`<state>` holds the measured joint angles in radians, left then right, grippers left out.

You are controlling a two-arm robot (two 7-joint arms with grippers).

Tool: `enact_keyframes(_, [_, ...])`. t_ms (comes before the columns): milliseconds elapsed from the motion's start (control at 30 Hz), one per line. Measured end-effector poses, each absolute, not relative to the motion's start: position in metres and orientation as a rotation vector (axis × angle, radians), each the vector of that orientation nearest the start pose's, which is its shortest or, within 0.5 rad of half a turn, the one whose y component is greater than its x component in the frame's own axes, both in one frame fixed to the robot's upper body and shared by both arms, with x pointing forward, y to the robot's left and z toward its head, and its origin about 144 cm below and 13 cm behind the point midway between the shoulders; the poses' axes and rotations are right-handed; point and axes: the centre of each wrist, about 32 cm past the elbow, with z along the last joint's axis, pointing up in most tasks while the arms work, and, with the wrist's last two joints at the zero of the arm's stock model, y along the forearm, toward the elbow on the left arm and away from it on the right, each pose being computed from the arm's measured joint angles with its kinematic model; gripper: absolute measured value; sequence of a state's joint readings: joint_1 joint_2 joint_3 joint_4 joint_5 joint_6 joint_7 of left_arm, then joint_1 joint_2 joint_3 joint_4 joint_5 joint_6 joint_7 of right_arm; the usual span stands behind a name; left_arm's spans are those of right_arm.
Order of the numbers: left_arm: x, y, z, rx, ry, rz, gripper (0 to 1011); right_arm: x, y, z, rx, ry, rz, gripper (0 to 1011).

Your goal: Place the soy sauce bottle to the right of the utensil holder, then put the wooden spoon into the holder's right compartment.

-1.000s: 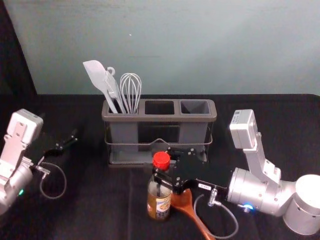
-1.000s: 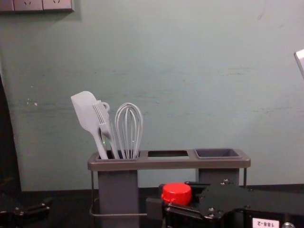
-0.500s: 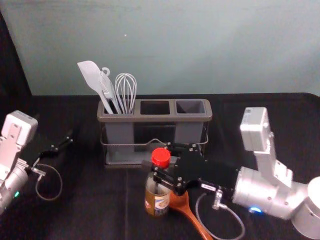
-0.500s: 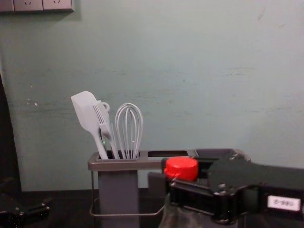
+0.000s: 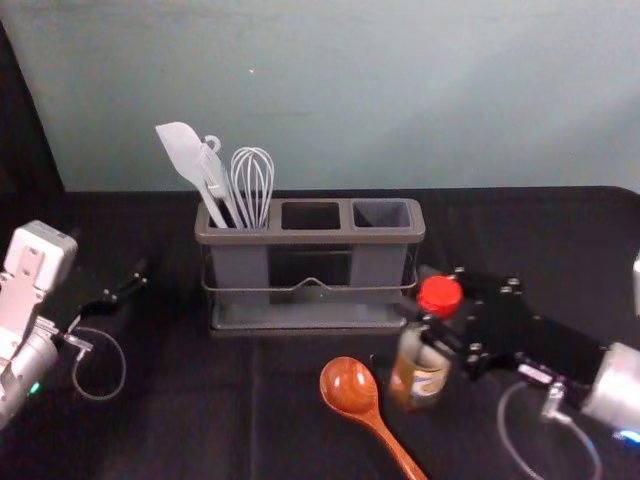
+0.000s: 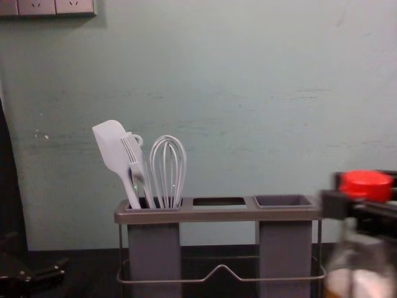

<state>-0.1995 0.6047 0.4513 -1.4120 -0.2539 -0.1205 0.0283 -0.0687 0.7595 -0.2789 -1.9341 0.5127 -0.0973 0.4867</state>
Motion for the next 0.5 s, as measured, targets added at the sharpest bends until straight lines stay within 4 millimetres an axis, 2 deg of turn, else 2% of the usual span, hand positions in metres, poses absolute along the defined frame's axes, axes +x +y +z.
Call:
enact_keyframes(233, [0.489,0.31,1.14,0.304,-0.285,1.248,1011,0.409,-0.321,1.226,-0.058,-0.201,-0.73,388])
enact_keyframes(500, [0.489,0.31,1.14,0.304,-0.285,1.248,1011,0.413,-0.344,1.219,-0.05,-0.179,-0.836,388])
